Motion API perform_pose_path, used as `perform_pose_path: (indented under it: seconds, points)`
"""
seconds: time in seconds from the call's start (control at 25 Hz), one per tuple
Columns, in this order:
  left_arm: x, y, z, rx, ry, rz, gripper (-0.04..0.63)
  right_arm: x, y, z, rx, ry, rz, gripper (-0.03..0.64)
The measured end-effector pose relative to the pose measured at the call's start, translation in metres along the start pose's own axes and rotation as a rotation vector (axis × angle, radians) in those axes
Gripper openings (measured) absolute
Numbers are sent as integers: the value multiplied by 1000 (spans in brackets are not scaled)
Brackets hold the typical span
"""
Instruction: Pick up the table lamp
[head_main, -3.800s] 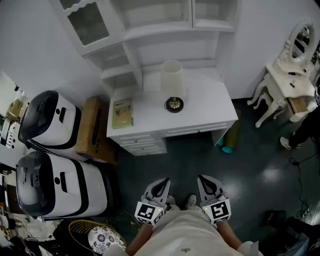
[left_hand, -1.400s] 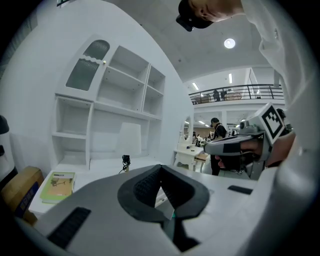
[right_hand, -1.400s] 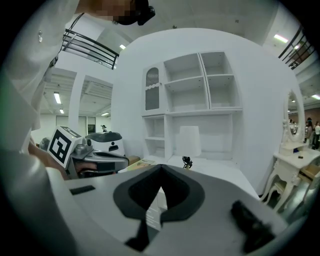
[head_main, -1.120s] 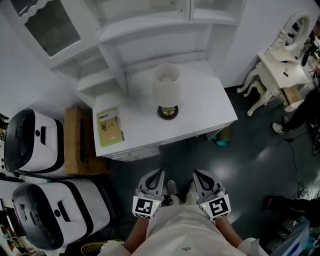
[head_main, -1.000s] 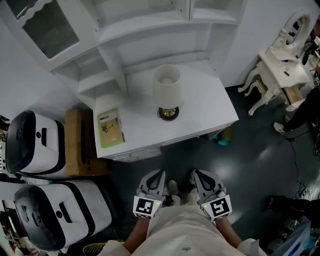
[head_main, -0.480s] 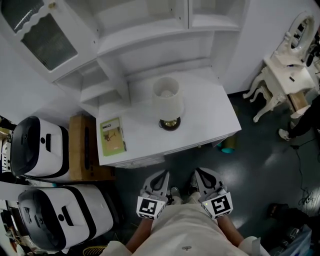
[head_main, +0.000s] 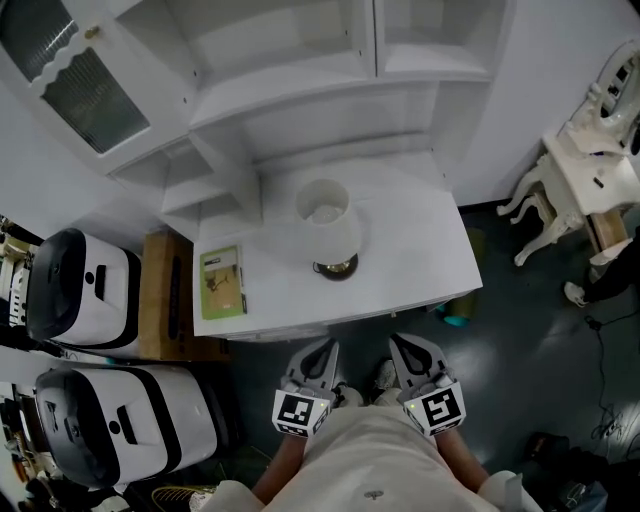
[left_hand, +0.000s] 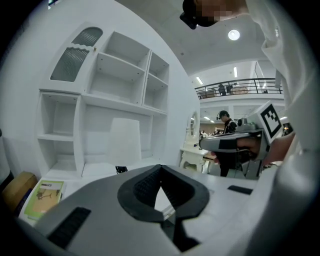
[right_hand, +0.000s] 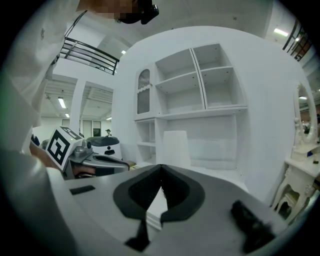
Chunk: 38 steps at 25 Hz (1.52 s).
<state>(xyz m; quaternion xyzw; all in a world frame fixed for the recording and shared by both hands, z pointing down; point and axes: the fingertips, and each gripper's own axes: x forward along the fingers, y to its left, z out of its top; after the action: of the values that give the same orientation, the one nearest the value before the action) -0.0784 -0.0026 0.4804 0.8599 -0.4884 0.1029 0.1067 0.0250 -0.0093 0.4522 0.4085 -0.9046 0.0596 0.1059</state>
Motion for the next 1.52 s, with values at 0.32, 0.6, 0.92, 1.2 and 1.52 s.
perform_pose_path:
  seconds: [0.32, 0.6, 0.92, 1.2, 1.52]
  points:
    - [19, 1, 2, -13, 15, 107, 9, 1, -31, -18, 19, 32, 75, 12]
    - [20, 11, -5, -16, -3, 73, 8, 23, -35, -22, 36, 48, 81, 12]
    - [45, 37, -2, 37, -38, 29, 9, 37, -41, -11, 27, 46, 7, 12]
    - [64, 68, -9, 45, -42, 18, 10, 49, -45, -10, 26, 71, -51, 12]
    - [86, 92, -29, 29, -1, 1, 108, 57, -59, -14, 51, 107, -129, 12]
